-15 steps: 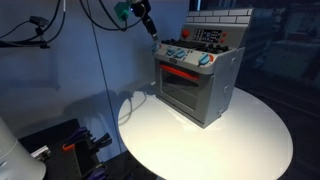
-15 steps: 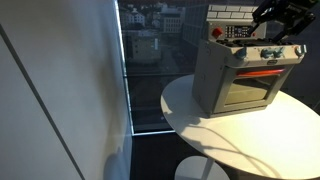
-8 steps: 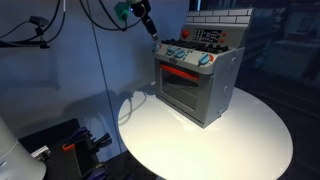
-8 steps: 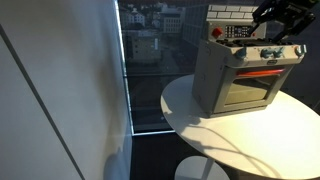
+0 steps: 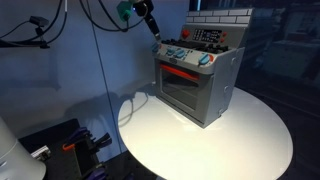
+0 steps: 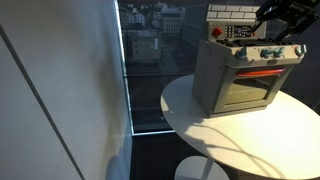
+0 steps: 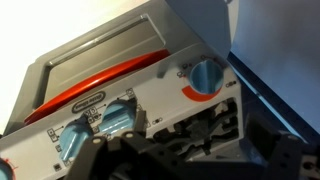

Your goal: Turn the first and third knob from the left in a clockwise direction

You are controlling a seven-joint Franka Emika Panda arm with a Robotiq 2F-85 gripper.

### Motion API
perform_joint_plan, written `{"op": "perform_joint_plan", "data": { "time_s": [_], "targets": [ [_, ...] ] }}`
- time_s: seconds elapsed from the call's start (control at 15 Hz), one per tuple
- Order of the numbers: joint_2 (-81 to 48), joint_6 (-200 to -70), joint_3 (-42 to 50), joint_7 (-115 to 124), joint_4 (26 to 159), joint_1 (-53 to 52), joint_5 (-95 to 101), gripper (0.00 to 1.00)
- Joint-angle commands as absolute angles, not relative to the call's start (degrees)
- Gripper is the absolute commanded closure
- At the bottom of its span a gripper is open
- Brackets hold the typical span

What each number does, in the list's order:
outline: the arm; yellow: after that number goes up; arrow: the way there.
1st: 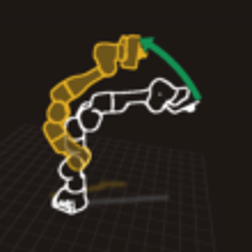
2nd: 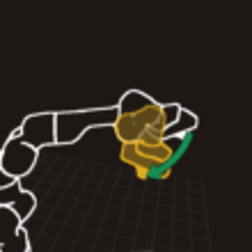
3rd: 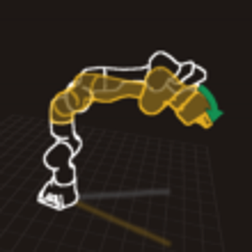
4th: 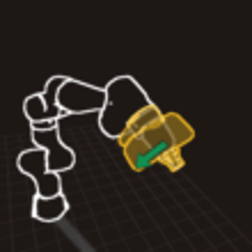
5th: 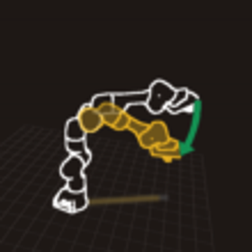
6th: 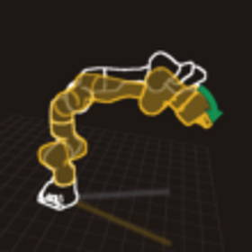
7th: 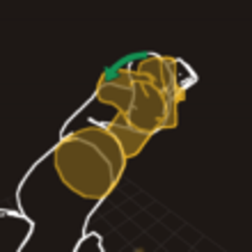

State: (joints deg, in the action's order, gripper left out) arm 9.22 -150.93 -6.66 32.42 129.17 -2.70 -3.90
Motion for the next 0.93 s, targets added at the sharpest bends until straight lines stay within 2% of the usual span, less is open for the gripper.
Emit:
{"op": "perform_joint_plan", "data": {
  "time_s": [0.0,0.87],
  "targets": [
    [10.5,-152.3,-6.8,35.7,130.0,-0.5,-2.2,0.00],
    [14.5,-158.0,-6.6,51.0,136.9,5.2,1.2,0.00]
  ]
}}
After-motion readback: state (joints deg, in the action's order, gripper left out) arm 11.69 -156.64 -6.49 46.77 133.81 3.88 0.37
